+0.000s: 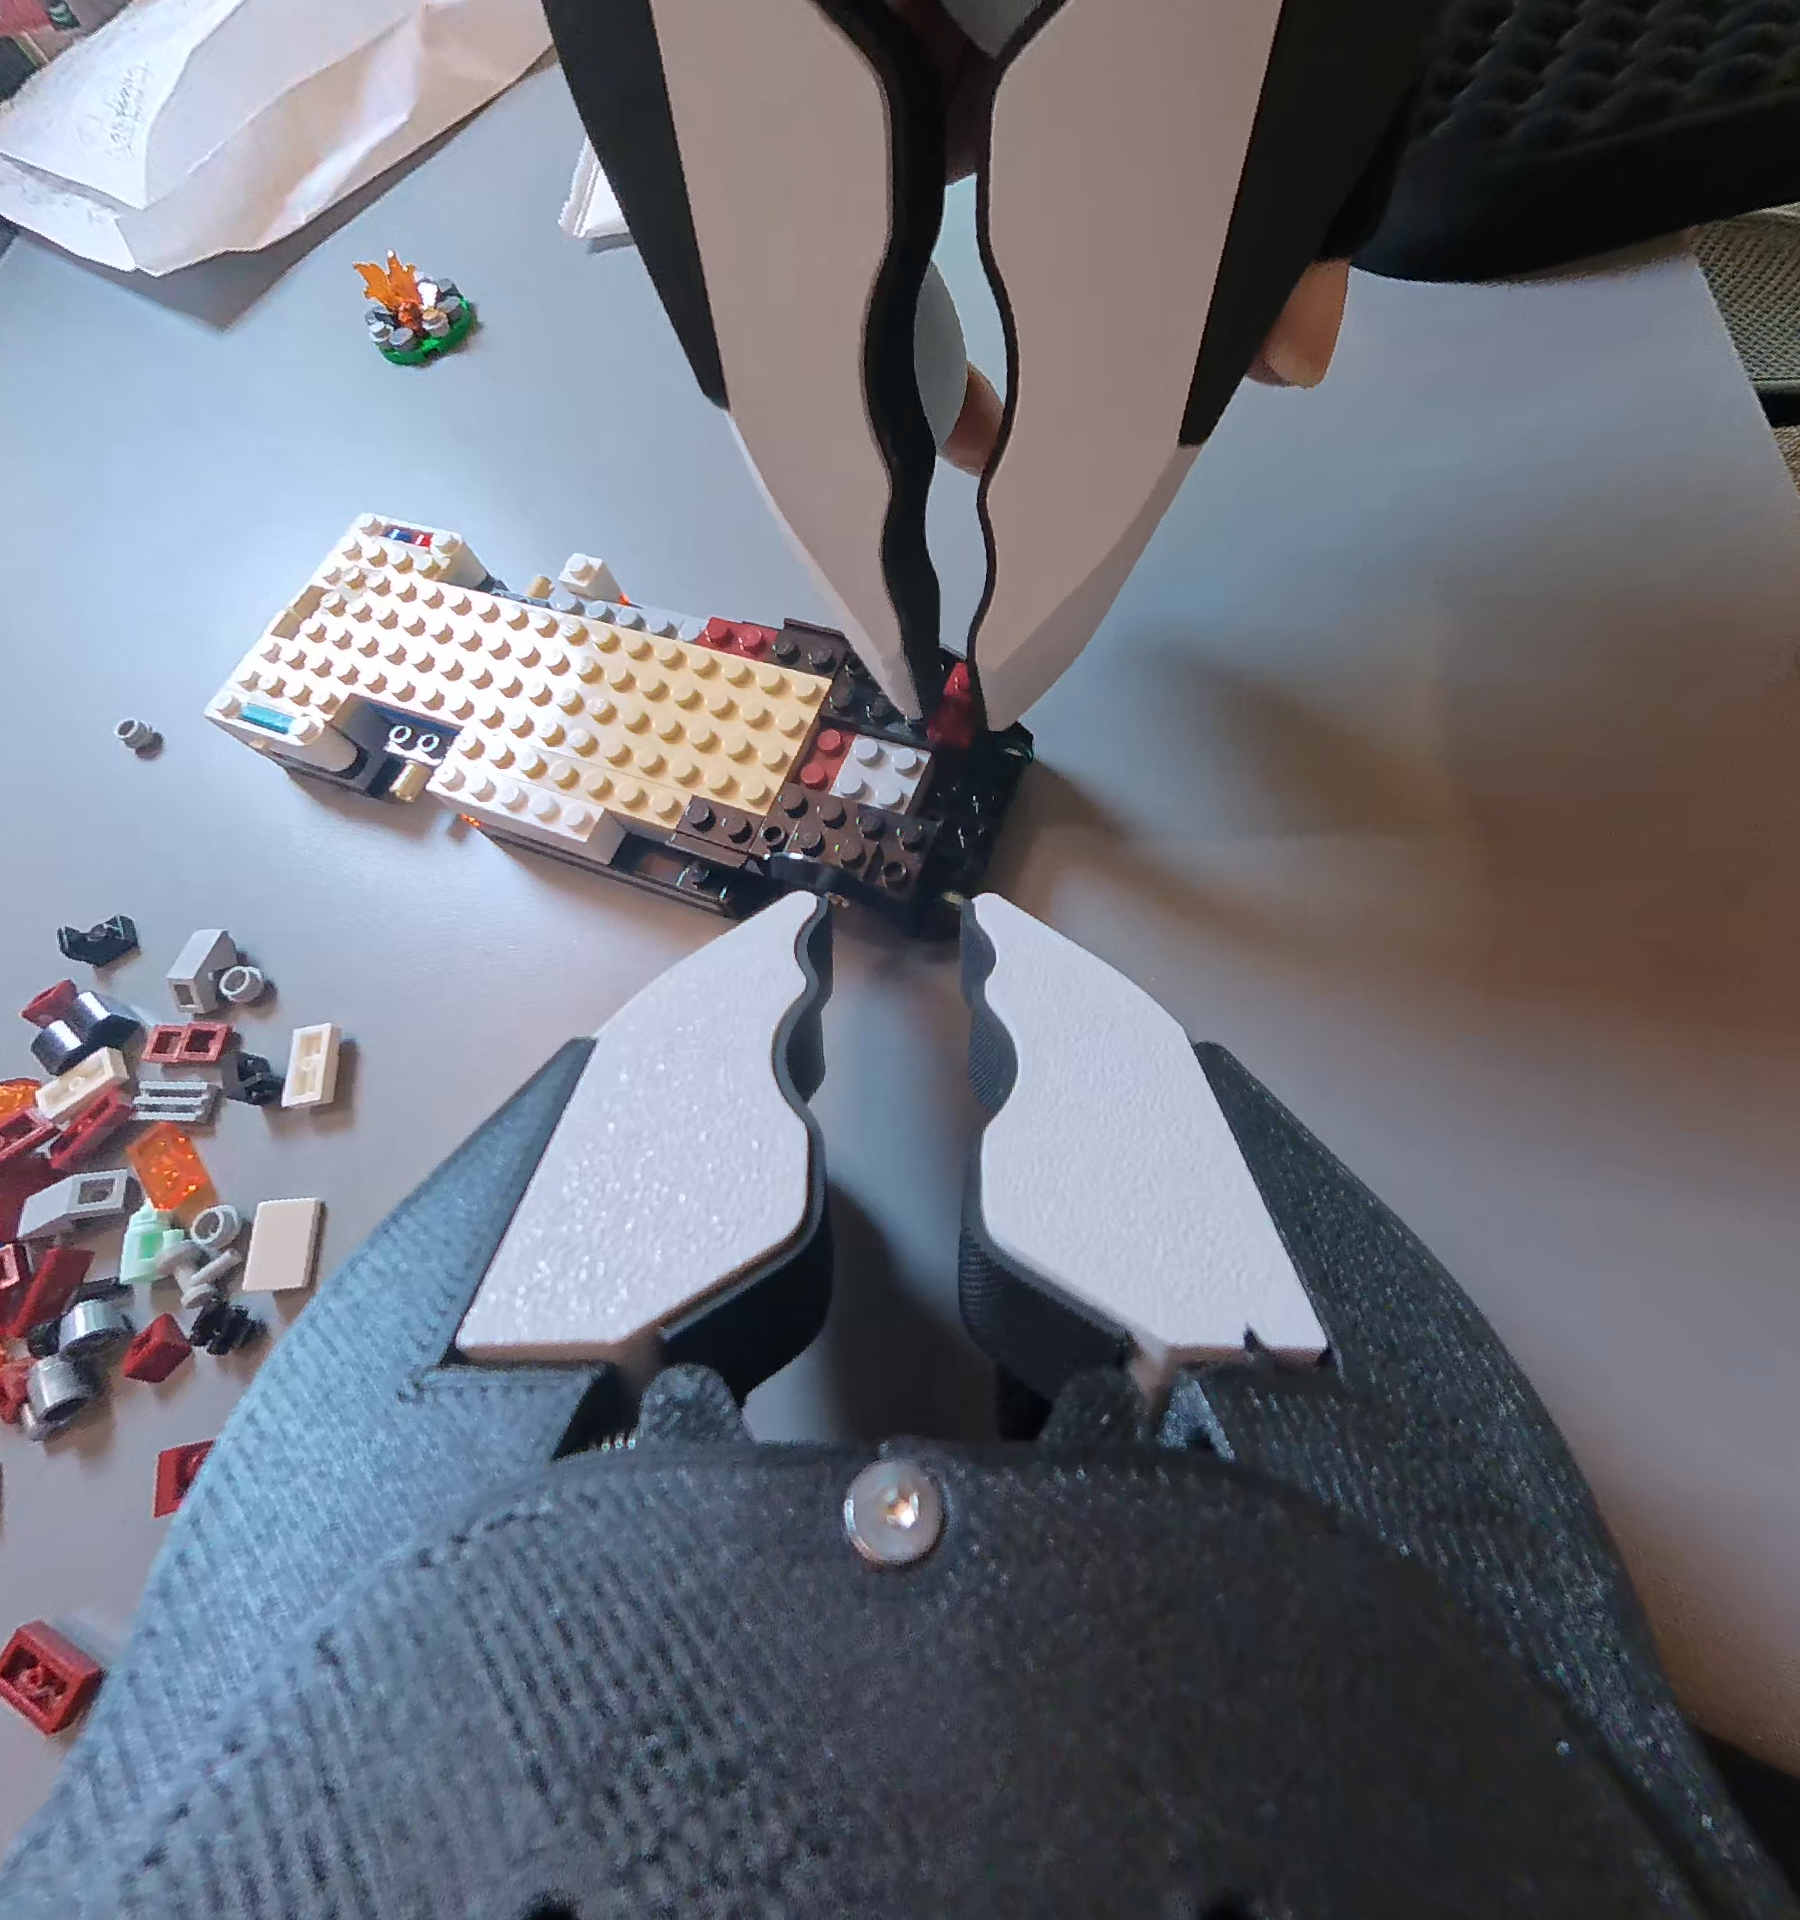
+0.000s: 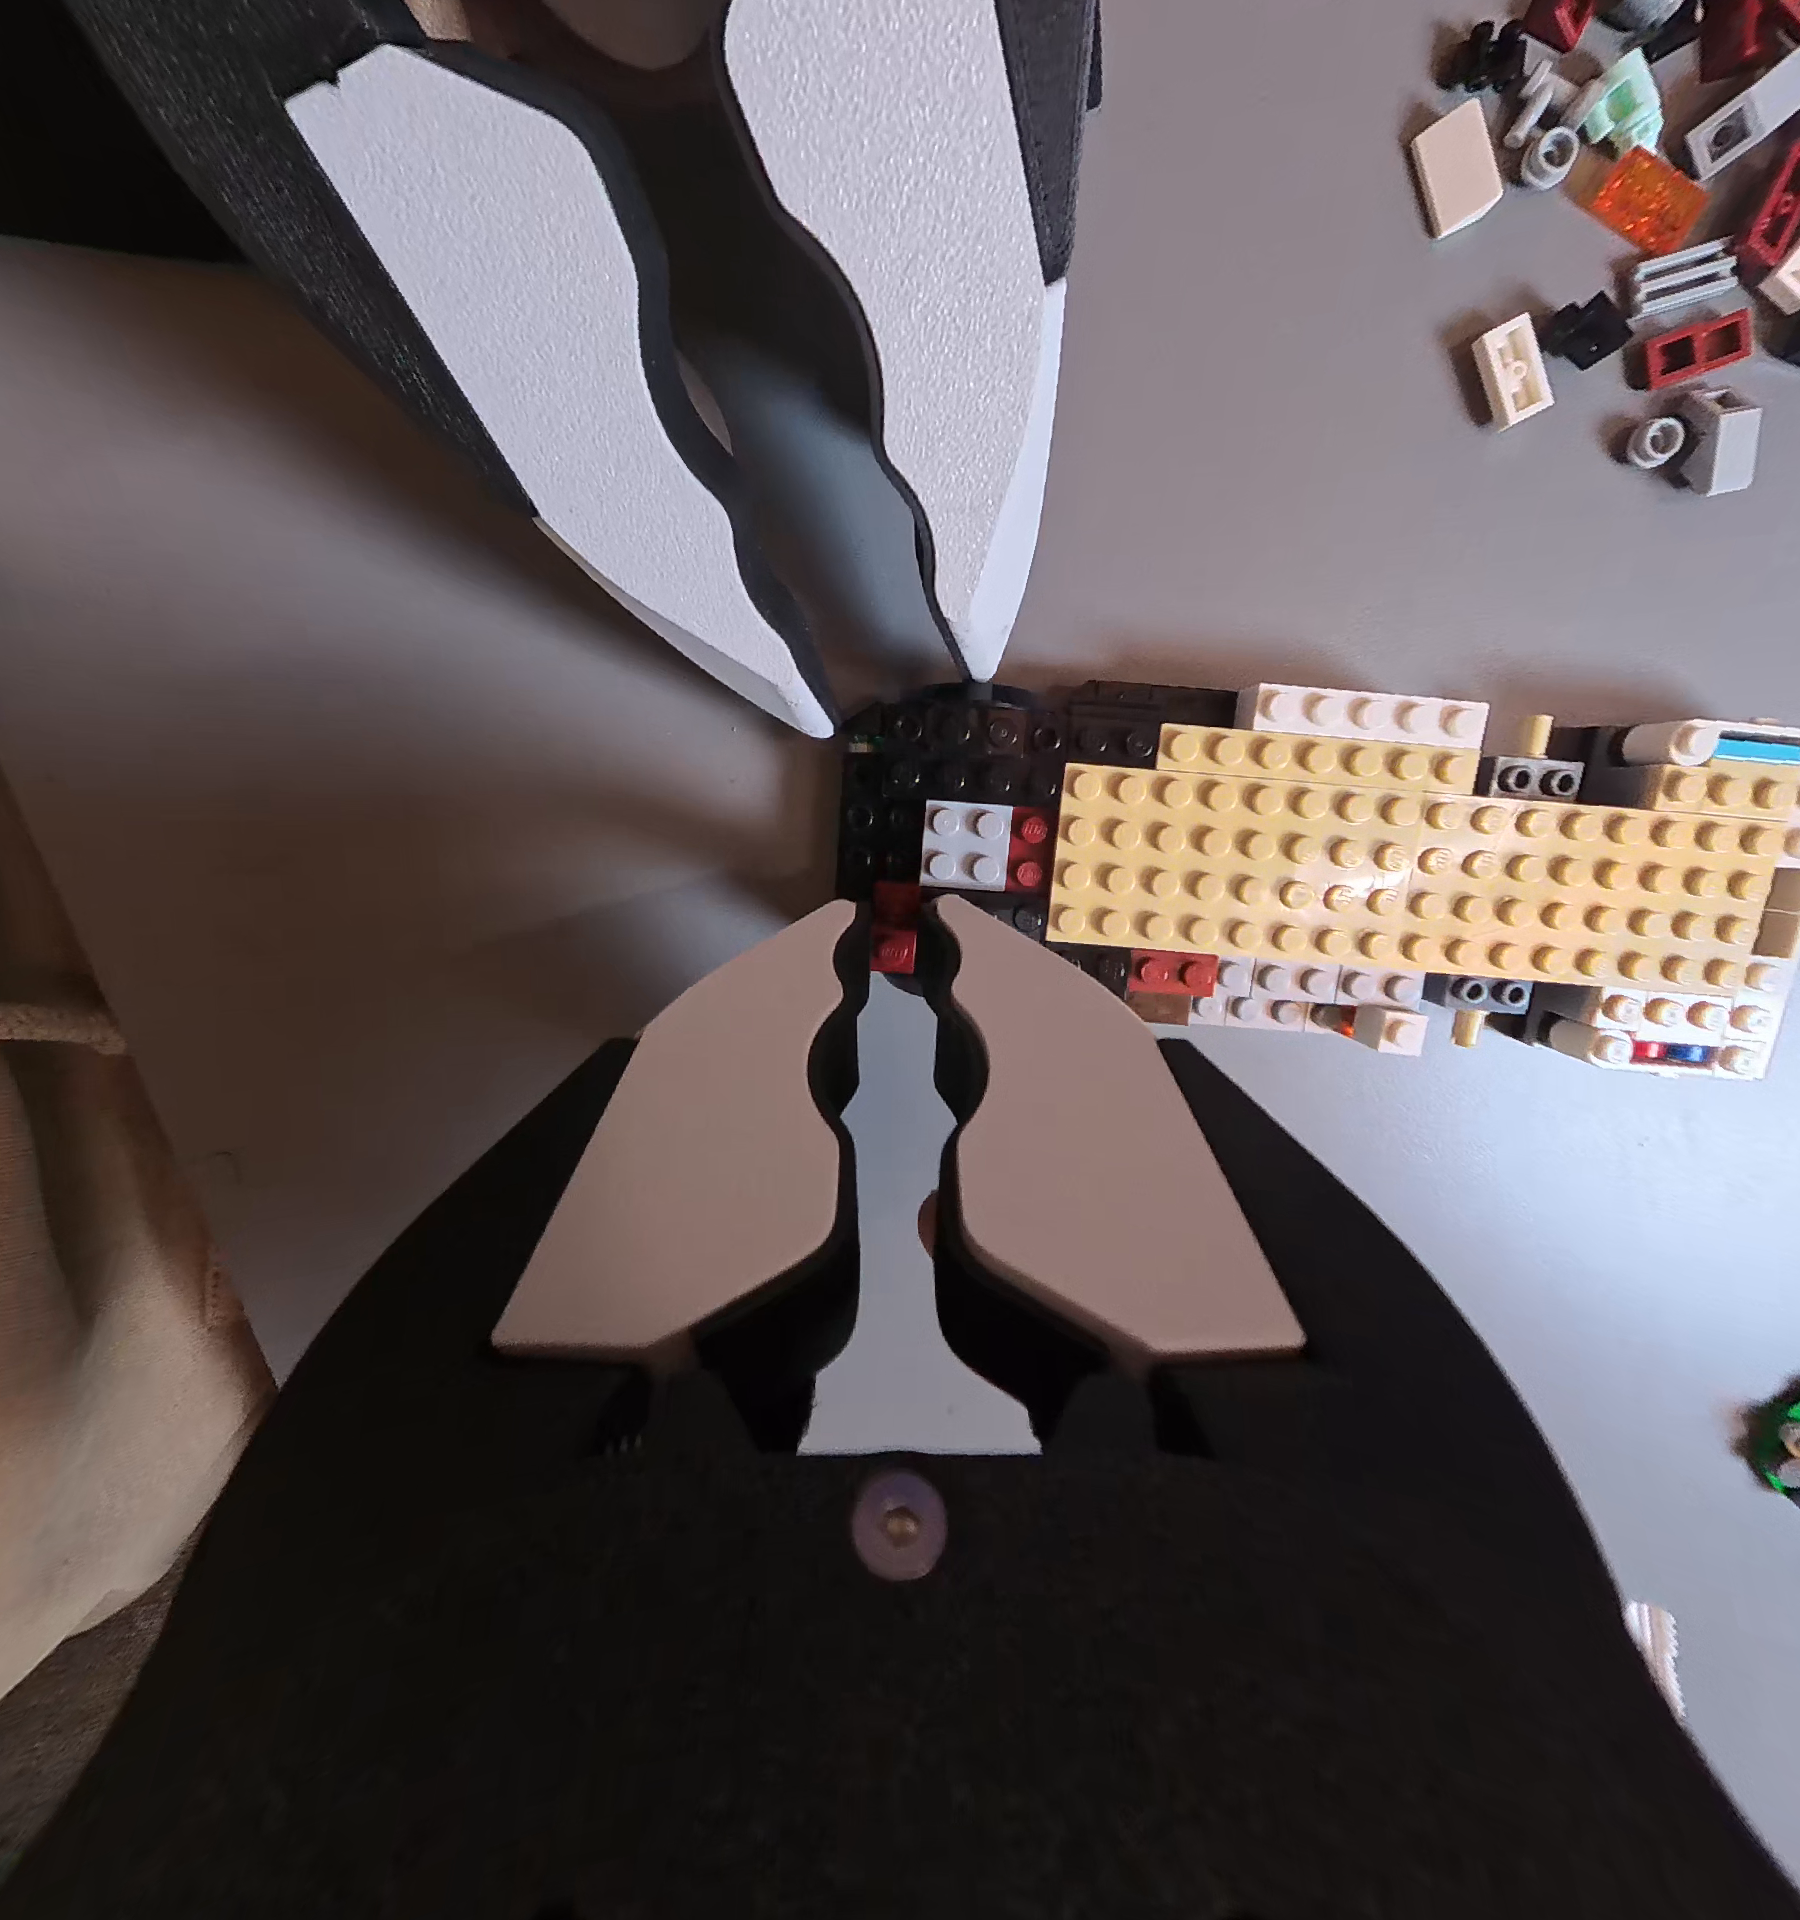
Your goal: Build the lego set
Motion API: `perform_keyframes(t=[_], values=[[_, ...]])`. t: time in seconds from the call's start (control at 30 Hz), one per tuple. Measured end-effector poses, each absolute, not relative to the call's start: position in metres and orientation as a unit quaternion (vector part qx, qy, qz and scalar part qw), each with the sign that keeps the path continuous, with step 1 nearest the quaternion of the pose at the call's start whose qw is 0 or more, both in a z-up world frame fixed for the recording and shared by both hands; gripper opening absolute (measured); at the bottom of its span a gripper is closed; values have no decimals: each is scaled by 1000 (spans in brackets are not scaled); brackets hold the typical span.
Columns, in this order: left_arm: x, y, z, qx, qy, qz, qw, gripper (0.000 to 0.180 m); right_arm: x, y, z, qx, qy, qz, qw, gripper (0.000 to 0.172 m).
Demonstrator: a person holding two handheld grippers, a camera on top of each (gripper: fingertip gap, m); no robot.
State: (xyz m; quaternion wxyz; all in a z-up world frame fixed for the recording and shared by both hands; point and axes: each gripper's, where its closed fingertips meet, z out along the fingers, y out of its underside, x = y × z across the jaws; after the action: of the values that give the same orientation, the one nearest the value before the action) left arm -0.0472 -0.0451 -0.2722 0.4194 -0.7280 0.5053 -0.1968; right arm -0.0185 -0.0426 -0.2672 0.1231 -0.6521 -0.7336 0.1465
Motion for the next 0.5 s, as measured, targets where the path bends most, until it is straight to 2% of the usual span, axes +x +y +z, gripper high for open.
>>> perform_keyframes(t=[0.3, 0.5], values=[[-48, -45, -272, -729, 505, -198, 418, 23, -18, -42, -260, -648, -735, 150, 133, 13], [-48, -45, -273, -729, 505, -198, 417, 23, -20, -43, -261, -644, -734, 154, 152, 4]])
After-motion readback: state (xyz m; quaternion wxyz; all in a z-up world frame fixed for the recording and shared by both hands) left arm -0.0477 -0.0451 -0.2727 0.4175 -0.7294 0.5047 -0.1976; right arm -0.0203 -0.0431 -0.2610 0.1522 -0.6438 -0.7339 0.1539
